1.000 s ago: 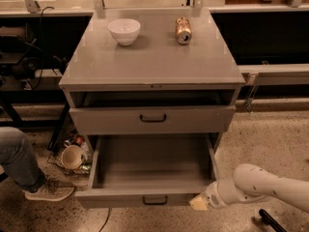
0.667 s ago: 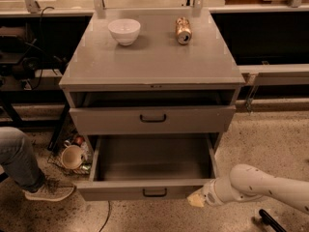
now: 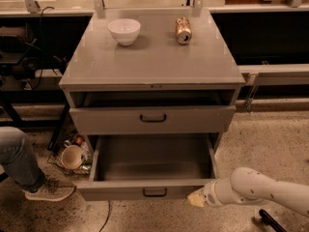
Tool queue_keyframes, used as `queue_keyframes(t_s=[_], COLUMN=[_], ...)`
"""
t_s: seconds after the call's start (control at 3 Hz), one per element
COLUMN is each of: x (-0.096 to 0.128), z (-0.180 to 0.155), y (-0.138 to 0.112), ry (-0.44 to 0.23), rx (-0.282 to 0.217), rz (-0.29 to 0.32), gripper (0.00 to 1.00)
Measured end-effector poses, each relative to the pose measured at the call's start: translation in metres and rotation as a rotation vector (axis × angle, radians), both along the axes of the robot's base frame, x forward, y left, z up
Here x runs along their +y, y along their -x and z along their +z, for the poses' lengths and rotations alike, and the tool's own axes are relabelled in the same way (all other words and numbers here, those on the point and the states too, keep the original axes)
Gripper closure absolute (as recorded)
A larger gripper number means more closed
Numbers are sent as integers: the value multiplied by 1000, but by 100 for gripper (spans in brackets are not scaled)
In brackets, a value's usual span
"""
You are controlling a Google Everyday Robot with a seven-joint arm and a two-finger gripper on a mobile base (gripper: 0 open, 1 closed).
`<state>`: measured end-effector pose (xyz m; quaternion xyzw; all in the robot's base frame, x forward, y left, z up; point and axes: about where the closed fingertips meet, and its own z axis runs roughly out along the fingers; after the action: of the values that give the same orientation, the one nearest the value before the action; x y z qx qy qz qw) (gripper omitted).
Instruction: Close middle drawer
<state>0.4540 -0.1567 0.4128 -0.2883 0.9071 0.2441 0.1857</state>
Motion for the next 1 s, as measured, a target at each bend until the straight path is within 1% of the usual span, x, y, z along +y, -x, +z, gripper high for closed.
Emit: queue_keyframes(t_s=[0.33,0.67,1.0], x=[-10,-13,-15], z=[-4,-5,-4], y=[-22,-33,-64], ry=[10,6,-27], rx=[-72,-105,-184], rz=[-70,-95,-132], gripper=[100,100,100])
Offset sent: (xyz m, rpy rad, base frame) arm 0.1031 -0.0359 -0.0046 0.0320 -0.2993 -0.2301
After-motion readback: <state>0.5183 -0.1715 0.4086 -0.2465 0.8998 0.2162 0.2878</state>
